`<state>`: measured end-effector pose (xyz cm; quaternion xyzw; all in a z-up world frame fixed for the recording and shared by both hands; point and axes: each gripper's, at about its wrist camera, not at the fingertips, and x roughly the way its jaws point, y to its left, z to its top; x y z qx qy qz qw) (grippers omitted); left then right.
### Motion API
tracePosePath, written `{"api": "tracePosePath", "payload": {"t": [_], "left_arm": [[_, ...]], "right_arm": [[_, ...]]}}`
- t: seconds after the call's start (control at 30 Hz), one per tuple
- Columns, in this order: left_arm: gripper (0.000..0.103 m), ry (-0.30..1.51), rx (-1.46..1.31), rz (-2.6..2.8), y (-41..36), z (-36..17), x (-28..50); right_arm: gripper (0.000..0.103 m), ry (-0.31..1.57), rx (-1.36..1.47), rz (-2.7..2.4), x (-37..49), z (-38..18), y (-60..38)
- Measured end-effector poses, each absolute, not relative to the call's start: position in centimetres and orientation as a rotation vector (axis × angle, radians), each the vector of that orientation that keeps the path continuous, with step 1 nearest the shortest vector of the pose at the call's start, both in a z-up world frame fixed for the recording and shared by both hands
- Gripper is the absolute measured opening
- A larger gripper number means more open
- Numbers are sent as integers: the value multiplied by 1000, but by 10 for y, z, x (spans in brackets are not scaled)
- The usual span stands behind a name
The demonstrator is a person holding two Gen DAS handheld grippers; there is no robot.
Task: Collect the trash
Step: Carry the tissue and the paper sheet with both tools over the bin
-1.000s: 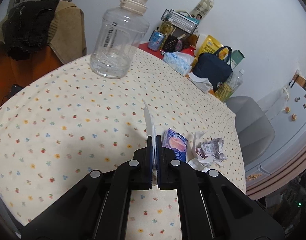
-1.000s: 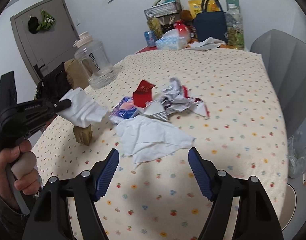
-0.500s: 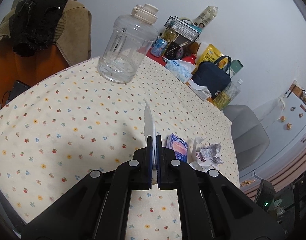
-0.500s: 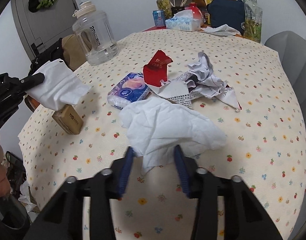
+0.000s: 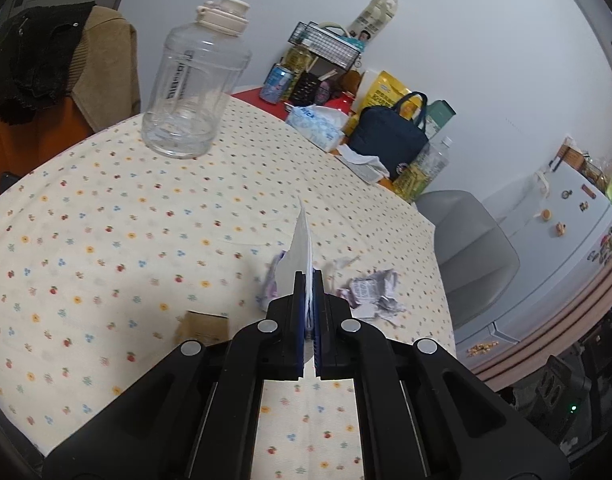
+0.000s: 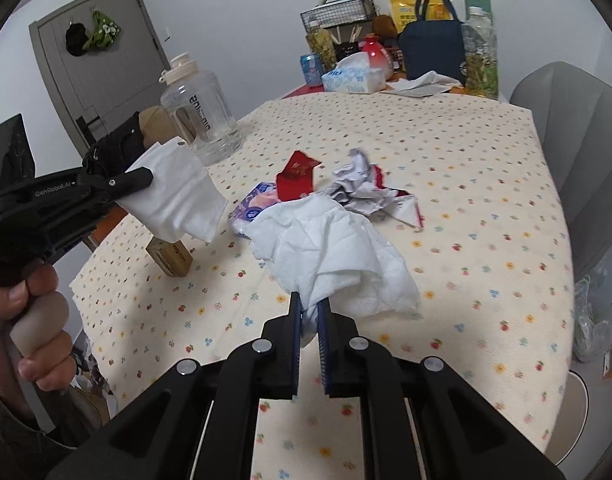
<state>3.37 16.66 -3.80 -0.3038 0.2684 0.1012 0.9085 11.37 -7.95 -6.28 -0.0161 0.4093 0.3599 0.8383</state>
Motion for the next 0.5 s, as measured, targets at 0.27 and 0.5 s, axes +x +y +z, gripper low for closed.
{"api": "tracePosePath", "payload": {"t": [0.27, 0.5], "left_arm": [[4, 550, -577, 115, 122, -20, 50], [4, 558, -509, 5, 71, -4, 76]], "right_arm": [[9, 823, 44, 682, 114, -47, -140], [9, 792, 96, 586, 117, -38, -193]]}}
